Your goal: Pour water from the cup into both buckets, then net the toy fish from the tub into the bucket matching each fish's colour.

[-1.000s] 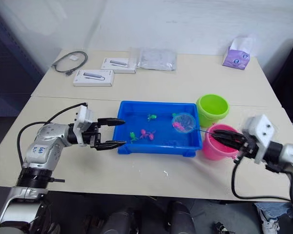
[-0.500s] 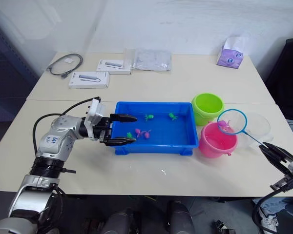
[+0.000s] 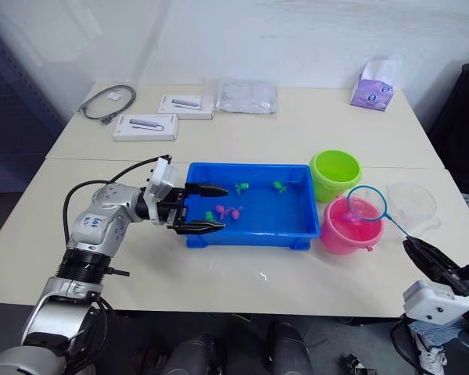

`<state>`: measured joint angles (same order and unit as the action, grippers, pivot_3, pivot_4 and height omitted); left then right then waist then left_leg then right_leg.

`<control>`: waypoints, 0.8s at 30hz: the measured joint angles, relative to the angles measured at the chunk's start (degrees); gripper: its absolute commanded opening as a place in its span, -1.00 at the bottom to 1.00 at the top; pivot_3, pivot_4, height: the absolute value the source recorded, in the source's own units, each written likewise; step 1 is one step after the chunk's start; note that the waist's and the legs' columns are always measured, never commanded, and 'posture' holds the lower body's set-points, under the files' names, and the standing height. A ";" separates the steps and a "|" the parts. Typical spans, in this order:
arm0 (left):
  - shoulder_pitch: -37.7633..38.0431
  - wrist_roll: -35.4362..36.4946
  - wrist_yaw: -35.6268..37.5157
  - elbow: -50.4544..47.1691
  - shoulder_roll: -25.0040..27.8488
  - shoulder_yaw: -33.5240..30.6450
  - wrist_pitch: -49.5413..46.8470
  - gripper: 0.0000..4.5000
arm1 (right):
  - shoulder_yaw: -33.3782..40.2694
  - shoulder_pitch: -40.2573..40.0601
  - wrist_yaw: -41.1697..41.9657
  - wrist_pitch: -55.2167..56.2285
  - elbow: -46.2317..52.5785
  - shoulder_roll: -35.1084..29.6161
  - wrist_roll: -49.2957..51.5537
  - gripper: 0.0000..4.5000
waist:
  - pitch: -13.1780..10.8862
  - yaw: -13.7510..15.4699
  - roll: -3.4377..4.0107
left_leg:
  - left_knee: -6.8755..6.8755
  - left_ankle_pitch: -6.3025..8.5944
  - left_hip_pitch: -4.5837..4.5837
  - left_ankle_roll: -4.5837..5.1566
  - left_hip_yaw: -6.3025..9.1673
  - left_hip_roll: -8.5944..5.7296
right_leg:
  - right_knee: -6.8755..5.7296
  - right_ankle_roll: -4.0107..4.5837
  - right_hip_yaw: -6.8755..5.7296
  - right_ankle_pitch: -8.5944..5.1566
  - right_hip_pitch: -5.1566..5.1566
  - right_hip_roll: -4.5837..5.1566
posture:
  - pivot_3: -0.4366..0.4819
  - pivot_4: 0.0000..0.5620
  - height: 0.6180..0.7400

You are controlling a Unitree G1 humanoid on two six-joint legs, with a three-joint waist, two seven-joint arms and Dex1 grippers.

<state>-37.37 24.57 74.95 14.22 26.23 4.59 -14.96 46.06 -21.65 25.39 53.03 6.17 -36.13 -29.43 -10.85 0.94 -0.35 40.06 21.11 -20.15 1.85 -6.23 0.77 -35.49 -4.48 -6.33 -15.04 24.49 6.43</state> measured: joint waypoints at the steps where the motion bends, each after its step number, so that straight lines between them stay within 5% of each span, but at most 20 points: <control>1: 0.00 -0.01 0.19 0.00 0.00 0.03 0.01 0.98 | 0.16 -0.01 -2.04 1.43 0.01 -0.28 -1.93 -1.00 | 0.00 -0.07 0.00 | 0.00 -0.01 0.00 -0.01 0.00 0.00 | 0.00 0.00 0.01 0.00 0.00 -0.01 | -0.05 -0.47 1.00; 5: -0.01 -0.48 0.89 0.00 0.12 0.60 1.02 0.98 | 0.13 -1.26 -9.19 4.37 -0.17 -1.19 -7.00 -1.00 | 0.00 -0.21 0.00 | -0.01 -0.02 0.00 -0.04 0.01 0.02 | -0.01 0.03 0.04 -0.02 0.00 -0.05 | -0.05 -0.47 1.00; 9: 0.09 -0.48 0.89 0.00 0.62 0.54 1.22 0.98 | -2.71 -1.91 -8.69 -1.76 -0.58 -1.44 4.22 -1.00 | 0.00 -0.61 0.00 | 0.00 -0.03 0.01 -0.03 0.03 0.05 | -0.01 0.04 0.05 -0.02 -0.02 0.04 | -0.05 -0.47 1.00; 16: 3.50 -0.49 -0.49 0.45 4.92 -2.92 1.81 0.98 | -19.91 -0.74 5.00 -38.25 20.14 -10.95 51.20 -1.00 | -0.02 -1.71 0.02 | 0.00 -0.04 0.06 -0.08 0.21 0.23 | -0.16 0.19 -0.06 -0.10 -0.01 0.12 | -0.05 -0.47 1.00; 24: 10.29 -0.60 -3.00 0.10 11.79 -8.47 2.42 0.98 | -35.17 18.56 7.71 -73.71 27.39 -21.58 66.09 -1.00 | -0.02 -0.57 0.00 | 0.03 -0.01 -0.15 -0.03 0.43 0.15 | -0.02 0.21 -0.32 -0.09 0.06 0.32 | -0.05 -0.47 1.00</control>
<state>-27.08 23.96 71.94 14.31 38.02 -3.88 -12.54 10.89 -3.09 33.10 -20.68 33.56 -57.71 36.66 -10.87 0.37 -0.35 40.09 21.09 -20.30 1.82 -5.80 0.91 -35.51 -4.27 -6.65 -15.13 24.56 6.74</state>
